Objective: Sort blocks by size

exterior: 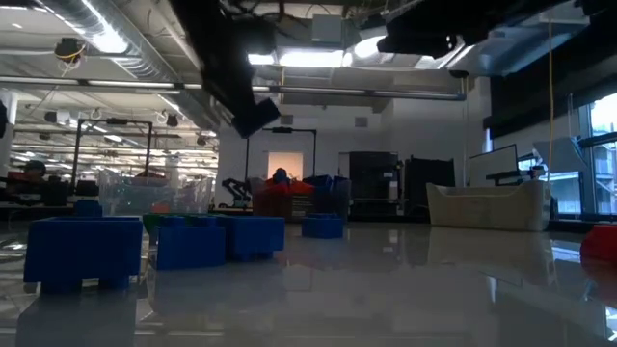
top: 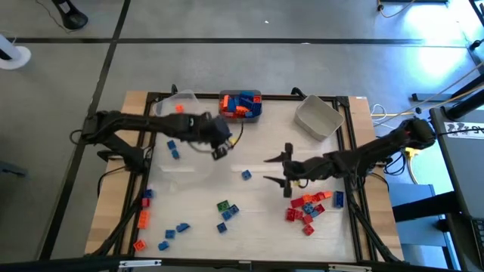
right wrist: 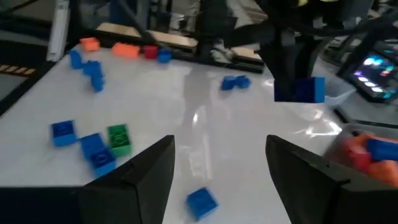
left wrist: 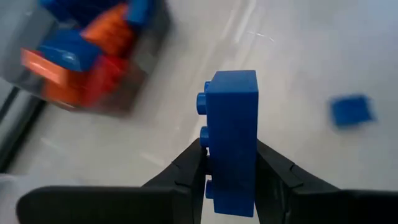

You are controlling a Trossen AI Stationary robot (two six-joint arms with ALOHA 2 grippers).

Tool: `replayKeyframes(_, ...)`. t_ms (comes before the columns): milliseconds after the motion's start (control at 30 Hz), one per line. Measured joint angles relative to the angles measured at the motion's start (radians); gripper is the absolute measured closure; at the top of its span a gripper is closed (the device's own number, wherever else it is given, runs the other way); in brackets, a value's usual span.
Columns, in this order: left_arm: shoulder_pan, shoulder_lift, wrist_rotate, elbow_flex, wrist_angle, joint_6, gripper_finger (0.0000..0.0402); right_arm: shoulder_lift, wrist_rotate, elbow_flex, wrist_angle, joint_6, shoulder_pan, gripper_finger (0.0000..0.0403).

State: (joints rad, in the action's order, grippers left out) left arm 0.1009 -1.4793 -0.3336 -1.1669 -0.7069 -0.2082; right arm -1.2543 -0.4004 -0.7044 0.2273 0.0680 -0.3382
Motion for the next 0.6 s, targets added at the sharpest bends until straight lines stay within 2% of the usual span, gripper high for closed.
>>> replayKeyframes(333,0.269,-0.002,0.099,0.0,0.187,0.216,0.0316,0.014,0.082,0.0,0.018,0.045,0.156,0.0155)
replayKeyframes(500,0.364,-0.053,0.206,-0.005,0.295,0.241,0.0317,0.014,0.111,0.0,0.011,0.027,0.176,0.0155)
replayKeyframes(600,0.407,-0.119,0.223,-0.043,0.295,0.234,0.0318,0.014,0.117,0.0,0.007,0.014,0.175,0.0155)
